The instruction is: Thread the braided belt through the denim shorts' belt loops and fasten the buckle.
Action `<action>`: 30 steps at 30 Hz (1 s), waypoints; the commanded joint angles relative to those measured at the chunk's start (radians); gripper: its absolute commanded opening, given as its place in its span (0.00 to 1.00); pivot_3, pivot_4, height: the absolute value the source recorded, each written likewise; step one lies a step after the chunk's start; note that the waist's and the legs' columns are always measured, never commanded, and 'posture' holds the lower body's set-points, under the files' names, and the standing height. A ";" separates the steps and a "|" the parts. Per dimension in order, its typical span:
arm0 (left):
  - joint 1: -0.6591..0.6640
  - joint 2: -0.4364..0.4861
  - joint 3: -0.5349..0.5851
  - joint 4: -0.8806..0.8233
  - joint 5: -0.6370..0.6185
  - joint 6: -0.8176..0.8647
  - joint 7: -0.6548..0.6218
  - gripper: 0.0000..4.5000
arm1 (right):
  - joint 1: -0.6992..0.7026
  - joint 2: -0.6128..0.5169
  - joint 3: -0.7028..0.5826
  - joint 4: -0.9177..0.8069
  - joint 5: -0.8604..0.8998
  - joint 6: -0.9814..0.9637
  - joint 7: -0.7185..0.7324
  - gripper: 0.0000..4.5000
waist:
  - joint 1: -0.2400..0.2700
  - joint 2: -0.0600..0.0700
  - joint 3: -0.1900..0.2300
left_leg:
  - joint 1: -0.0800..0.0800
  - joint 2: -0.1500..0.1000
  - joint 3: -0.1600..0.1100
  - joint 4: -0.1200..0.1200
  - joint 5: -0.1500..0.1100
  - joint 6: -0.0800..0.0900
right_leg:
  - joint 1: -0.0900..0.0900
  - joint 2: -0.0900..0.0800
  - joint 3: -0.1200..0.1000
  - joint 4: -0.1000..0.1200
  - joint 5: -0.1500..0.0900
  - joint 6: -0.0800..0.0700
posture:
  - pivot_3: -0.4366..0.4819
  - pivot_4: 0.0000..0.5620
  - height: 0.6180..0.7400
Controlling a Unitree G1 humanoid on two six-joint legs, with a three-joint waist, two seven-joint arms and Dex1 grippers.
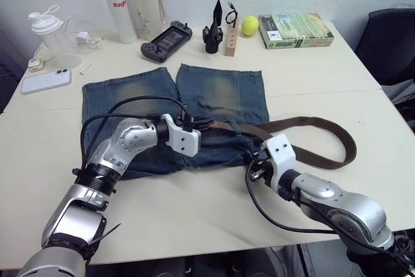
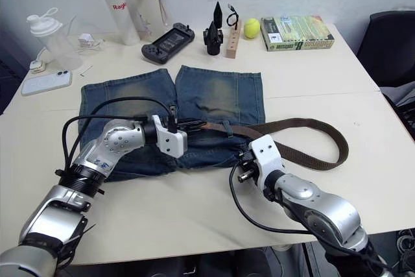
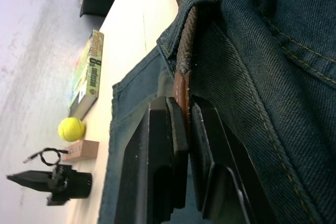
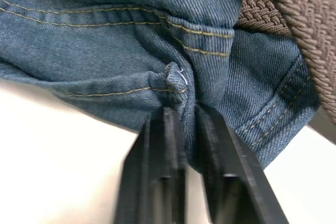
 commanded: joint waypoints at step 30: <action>0.093 0.310 0.115 -0.027 0.145 -0.235 0.283 0.00 | 0.040 -0.071 -0.272 0.052 -0.157 0.132 0.128 0.00 | 0.016 -0.002 -0.001 | 0.000 0.000 -0.002 0.000 -0.001 0.001 | 0.001 -0.002 -0.001 -0.001 0.000 0.000 | 0.48 0.27 0.87</action>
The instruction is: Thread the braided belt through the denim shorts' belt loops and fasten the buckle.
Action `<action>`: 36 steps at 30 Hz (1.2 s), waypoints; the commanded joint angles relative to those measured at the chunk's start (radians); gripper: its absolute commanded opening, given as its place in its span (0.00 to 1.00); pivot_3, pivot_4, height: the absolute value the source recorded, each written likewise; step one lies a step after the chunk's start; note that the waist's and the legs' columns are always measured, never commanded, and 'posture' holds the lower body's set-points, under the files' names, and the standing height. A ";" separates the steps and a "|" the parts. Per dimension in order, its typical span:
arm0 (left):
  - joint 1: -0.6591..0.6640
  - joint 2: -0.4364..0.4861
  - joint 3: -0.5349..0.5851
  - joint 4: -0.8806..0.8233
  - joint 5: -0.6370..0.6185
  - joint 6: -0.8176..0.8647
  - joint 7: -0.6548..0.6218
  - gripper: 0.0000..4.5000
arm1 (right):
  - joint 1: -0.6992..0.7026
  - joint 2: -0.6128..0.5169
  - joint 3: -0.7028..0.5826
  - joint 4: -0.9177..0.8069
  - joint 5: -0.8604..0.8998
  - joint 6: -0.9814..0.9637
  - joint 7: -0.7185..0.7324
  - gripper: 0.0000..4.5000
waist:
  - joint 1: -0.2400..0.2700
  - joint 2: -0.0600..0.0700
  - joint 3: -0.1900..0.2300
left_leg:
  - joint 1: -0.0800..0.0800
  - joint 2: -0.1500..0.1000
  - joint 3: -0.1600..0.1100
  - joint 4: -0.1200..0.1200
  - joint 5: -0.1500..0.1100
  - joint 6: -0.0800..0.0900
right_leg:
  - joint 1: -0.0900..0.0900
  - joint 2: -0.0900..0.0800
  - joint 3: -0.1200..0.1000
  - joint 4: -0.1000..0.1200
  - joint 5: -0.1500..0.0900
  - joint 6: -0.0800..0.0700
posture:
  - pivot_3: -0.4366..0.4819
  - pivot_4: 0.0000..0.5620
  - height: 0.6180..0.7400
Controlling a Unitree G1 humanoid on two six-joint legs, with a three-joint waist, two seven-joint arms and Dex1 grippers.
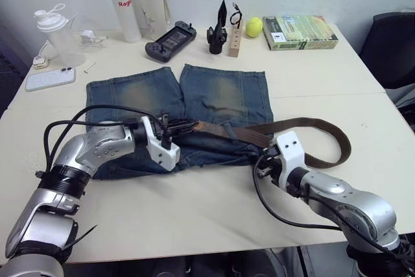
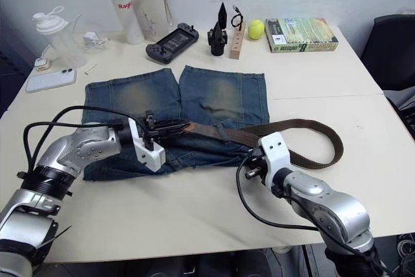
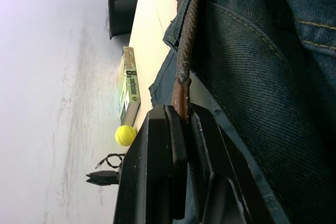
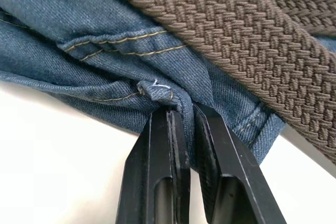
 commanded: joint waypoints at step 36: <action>-0.299 -0.359 -0.163 0.335 -0.065 0.056 -0.194 0.00 | -0.032 -0.011 -0.068 0.009 -0.109 0.074 0.012 0.00 | 0.009 0.000 0.000 | 0.000 -0.004 -0.001 0.002 0.000 0.003 | 0.003 0.000 -0.003 -0.001 0.001 0.002 | 0.48 0.27 0.87</action>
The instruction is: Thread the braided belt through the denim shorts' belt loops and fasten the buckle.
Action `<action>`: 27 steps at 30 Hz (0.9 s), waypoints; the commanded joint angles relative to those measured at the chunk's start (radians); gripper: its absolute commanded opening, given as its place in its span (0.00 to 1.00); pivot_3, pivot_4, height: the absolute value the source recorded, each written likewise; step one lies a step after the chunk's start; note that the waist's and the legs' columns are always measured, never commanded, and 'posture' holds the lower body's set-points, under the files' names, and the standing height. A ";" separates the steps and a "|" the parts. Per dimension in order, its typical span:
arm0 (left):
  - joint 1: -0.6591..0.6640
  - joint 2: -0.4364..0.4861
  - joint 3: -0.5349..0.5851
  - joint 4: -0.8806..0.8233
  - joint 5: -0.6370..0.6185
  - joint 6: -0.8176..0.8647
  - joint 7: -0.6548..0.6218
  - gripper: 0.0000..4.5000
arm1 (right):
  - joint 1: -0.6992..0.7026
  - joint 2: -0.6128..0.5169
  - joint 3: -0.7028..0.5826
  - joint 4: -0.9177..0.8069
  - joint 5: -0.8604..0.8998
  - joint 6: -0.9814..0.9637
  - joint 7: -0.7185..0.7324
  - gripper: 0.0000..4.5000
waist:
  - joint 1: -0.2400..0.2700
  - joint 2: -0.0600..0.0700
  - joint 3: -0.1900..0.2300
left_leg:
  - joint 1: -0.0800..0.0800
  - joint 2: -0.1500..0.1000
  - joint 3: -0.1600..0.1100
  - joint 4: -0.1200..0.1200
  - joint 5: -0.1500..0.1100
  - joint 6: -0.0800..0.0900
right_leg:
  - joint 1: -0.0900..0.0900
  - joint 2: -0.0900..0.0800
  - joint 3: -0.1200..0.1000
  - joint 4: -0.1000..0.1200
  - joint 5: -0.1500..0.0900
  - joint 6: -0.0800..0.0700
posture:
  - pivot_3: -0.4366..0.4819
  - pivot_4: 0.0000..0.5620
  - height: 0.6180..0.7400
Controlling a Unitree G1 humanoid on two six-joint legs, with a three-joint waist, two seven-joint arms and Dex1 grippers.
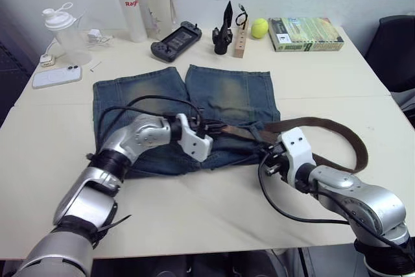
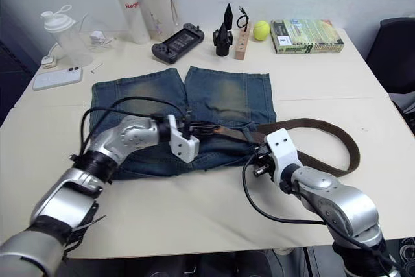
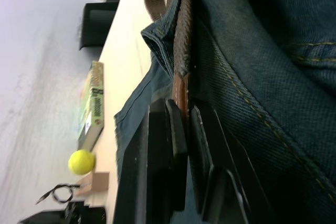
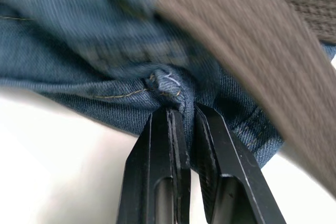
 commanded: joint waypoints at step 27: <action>-0.208 -0.190 0.004 -0.002 -0.050 0.142 -0.109 0.00 | 0.006 -0.007 -0.094 0.004 -0.086 0.063 0.030 0.00 | 0.000 0.000 0.000 | 0.000 -0.003 -0.003 0.000 0.000 0.003 | 0.004 -0.003 -0.002 -0.006 0.002 0.004 | 0.48 0.27 0.87</action>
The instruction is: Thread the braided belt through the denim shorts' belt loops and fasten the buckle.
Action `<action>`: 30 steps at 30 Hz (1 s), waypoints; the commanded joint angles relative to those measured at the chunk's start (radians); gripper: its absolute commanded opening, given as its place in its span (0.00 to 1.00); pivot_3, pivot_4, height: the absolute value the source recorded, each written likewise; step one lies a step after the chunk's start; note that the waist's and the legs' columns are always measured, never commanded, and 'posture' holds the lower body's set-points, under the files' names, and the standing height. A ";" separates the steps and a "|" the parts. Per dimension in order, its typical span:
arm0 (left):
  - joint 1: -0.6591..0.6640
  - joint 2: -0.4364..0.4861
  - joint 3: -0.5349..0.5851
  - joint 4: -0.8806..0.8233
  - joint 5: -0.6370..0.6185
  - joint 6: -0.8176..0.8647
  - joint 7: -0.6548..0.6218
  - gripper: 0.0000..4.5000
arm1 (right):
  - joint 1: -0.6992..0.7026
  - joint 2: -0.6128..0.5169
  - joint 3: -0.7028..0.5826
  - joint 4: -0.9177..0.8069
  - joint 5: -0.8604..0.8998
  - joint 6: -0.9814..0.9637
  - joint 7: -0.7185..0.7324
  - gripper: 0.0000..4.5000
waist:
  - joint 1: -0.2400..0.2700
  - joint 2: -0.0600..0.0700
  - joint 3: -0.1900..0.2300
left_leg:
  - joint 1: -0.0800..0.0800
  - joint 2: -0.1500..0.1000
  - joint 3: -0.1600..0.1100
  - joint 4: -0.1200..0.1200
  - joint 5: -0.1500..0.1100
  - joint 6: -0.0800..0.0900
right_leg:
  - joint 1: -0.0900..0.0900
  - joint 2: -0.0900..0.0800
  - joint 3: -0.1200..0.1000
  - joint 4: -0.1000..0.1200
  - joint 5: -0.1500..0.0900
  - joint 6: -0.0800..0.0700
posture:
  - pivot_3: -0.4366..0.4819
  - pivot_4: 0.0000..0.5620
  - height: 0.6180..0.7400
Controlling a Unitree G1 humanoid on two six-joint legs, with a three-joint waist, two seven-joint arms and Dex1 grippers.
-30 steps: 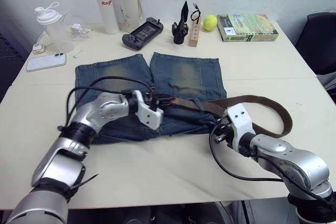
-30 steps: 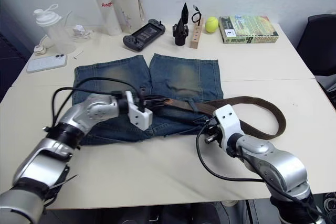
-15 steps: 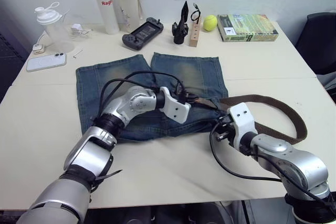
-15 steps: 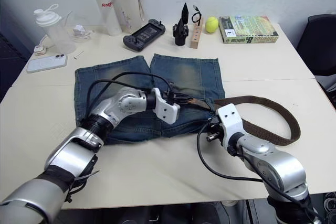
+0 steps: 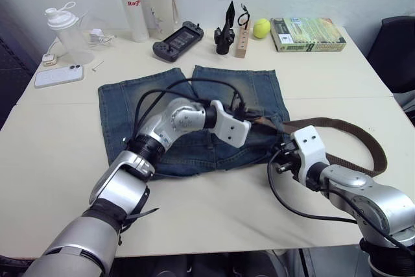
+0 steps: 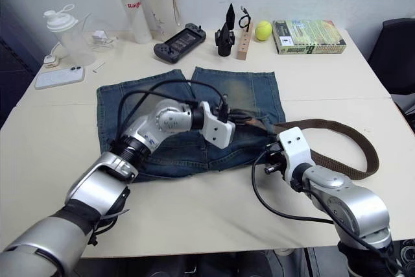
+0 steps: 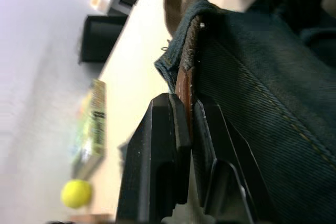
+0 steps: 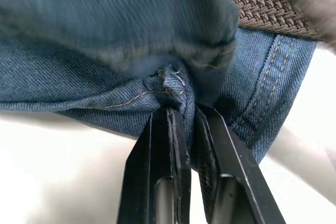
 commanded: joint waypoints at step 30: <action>0.346 0.381 0.152 -0.339 -0.088 -0.010 -0.016 0.00 | 0.029 -0.119 -0.094 0.067 -0.100 -0.062 0.103 0.00 | 0.004 0.001 0.000 | 0.000 -0.011 0.000 0.000 0.000 0.011 | 0.003 -0.012 -0.002 -0.004 0.006 0.011 | 0.48 0.27 0.87</action>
